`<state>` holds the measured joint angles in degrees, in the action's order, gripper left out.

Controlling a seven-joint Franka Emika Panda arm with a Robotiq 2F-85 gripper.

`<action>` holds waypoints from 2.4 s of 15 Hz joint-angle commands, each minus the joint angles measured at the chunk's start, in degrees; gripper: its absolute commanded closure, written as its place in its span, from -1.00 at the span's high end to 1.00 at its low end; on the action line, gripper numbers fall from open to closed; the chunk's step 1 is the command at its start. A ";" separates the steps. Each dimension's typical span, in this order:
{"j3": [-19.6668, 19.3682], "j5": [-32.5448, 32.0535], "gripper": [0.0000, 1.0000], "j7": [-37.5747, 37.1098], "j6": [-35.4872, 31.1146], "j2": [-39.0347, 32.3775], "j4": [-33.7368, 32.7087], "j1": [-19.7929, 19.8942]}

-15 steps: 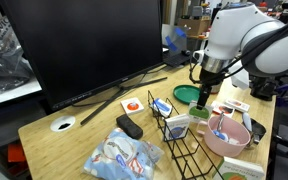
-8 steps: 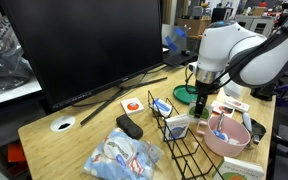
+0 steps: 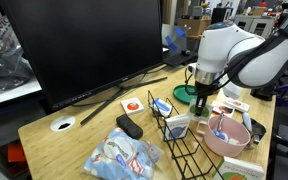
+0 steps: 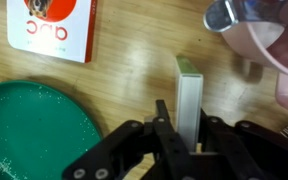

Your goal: Move the book from right to left.

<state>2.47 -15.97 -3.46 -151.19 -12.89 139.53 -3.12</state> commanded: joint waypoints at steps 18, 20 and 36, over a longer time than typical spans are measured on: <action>6.94 -4.41 -0.93 -20.31 11.31 16.21 -10.31 -3.61; 9.04 -4.42 -0.93 -22.20 13.38 14.15 -14.40 -5.25; 9.46 -0.69 -0.93 -24.47 16.75 8.37 -20.13 -7.67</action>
<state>11.76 -18.98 -26.01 -138.55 -0.51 124.17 -9.75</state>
